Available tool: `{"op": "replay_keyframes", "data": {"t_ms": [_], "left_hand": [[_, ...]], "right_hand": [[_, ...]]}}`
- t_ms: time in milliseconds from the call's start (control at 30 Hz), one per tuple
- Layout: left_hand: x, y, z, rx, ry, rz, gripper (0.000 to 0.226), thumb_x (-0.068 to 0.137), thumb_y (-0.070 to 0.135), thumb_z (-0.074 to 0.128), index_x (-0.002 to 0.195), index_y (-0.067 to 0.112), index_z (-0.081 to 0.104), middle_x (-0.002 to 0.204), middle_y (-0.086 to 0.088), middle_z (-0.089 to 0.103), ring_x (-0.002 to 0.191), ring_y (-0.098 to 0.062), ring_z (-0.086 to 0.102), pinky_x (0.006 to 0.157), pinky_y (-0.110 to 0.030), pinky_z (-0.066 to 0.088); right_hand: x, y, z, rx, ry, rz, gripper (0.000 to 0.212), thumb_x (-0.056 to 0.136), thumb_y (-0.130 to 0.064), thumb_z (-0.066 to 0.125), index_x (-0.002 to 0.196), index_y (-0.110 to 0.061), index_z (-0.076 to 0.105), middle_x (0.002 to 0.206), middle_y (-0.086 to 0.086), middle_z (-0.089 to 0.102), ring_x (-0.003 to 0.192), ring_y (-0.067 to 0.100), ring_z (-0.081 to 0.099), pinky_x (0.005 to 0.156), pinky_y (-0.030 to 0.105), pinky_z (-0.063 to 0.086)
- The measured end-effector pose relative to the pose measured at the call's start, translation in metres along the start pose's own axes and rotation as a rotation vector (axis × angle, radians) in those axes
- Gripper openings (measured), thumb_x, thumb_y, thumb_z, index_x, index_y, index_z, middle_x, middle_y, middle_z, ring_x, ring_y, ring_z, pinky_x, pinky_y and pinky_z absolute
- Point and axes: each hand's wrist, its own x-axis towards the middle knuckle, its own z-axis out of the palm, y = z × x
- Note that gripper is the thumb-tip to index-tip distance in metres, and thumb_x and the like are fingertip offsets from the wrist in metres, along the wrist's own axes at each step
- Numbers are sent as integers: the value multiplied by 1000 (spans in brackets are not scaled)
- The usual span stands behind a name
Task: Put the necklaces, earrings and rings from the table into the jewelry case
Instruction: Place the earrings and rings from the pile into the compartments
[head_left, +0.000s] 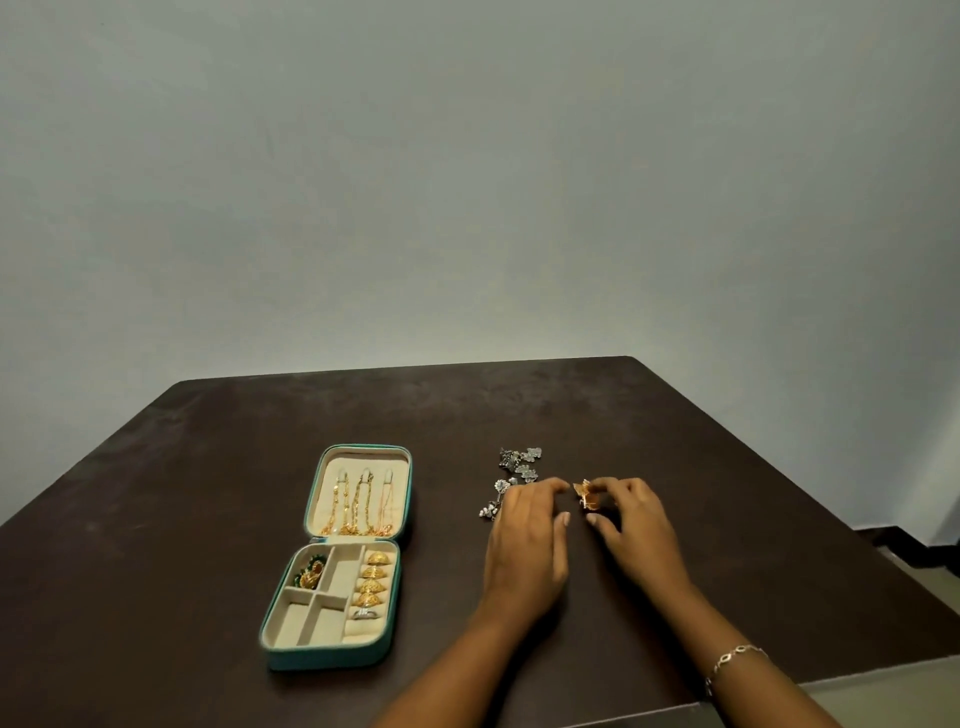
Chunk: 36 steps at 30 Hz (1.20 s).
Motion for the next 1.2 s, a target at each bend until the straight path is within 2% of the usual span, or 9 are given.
{"op": "replay_keyframes", "data": {"t_ms": [67,233,400,567,633,800,967,1100,1200], "left_hand": [[0,-3,3,-19,3,-25,25,81,22,42,106,22,47,92,-2,61,86,-9,45,75,-20,38],[-6,-7,3,-121,-27,-102,31,79,29,39,100,16,57,98,3,61,88,-3,48,76,-13,37],[-5,-8,0,-157,-70,-146,31,78,29,40,97,12,59,94,6,59,83,0,47,76,-7,33],[-6,-7,-1,-146,-161,-182,26,78,18,46,101,14,58,94,8,59,85,-5,51,76,-13,36],[-6,-7,-2,-137,-184,-183,27,78,18,46,102,15,58,94,6,60,85,-6,51,76,-14,37],[-6,-6,-4,-135,-187,-177,28,80,13,52,107,16,57,100,5,61,89,-8,51,78,-18,39],[-6,-5,-5,-150,-195,-182,34,78,19,53,112,18,56,93,12,52,86,-5,49,79,-20,40],[-5,-6,-5,-163,-194,-173,34,77,21,60,111,19,56,94,14,51,85,-2,46,79,-20,41],[-6,-5,-5,-165,-176,-119,36,74,25,63,105,32,47,96,13,52,84,0,44,77,-21,41]], "right_hand": [[2,1,1,-25,-13,-12,31,84,-19,62,114,-22,57,106,2,53,107,18,47,79,25,38],[4,1,2,23,31,-31,16,81,-15,64,93,-23,57,93,-5,57,95,16,49,69,25,33],[2,2,0,78,18,-13,22,75,-16,72,81,-26,53,86,-12,56,89,10,48,67,26,34],[1,3,-2,187,-18,1,21,75,-15,73,78,-31,60,87,-8,59,83,9,56,74,33,48],[1,2,-5,297,-29,-7,17,75,-15,73,77,-28,62,85,-5,64,80,8,58,73,32,48],[-1,2,-10,543,-86,-28,6,79,-14,68,77,-17,64,77,5,68,76,20,64,71,39,50],[-3,-3,-13,692,-165,-25,10,85,-12,59,78,-7,63,72,3,63,68,11,60,65,29,47],[-4,-8,-16,807,-155,-5,17,87,-12,52,76,-4,63,70,4,60,63,5,57,60,19,45],[-6,-13,-17,920,-144,32,16,88,-7,49,79,0,61,59,0,58,51,0,54,53,15,44]]}}
